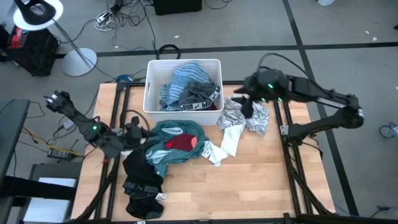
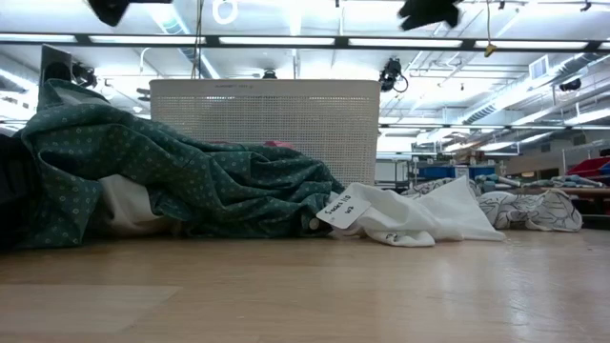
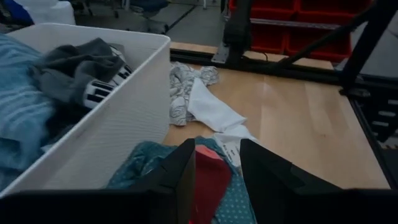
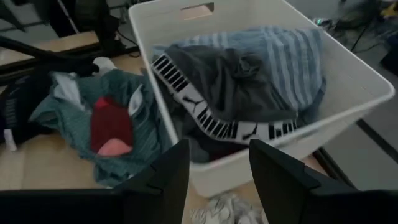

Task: Sort clothes
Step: Put the red sock into the white laundry bin

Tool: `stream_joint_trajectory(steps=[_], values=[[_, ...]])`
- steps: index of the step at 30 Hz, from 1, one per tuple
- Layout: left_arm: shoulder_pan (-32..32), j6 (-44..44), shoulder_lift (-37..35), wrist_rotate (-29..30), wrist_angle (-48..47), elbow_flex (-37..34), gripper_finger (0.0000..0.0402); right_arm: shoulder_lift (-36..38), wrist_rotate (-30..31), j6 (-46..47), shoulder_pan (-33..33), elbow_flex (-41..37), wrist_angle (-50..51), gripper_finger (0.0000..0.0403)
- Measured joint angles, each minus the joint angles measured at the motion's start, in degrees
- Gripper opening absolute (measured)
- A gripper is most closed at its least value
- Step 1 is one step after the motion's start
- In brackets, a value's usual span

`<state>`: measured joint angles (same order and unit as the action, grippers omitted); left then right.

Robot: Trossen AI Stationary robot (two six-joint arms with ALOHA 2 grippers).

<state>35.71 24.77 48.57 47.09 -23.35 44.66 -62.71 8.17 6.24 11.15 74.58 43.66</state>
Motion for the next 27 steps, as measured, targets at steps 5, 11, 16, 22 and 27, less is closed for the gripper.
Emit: stream_joint_trajectory(steps=[5,11,16,22,27], values=[[-5.51,-2.17,3.61,-8.41,0.58,2.16,0.013,10.09,7.0,9.53,-8.26,-9.73,-0.33,0.0166],[-14.01,-6.71,7.2,-17.81,0.38,5.23,0.013,17.37,10.34,22.75,-16.71,-22.6,-1.67,0.0165],[-21.11,-6.6,11.21,-27.33,-0.16,5.59,0.013,18.87,16.01,27.24,-22.28,-31.34,-7.2,0.0165],[-25.83,-6.27,18.4,-34.48,0.02,5.59,0.013,18.87,19.84,27.17,-25.2,-36.63,-13.42,0.0165],[-28.36,-5.35,25.07,-38.18,0.3,5.58,0.013,18.87,19.93,27.13,-25.4,-36.98,-13.43,0.0165]])
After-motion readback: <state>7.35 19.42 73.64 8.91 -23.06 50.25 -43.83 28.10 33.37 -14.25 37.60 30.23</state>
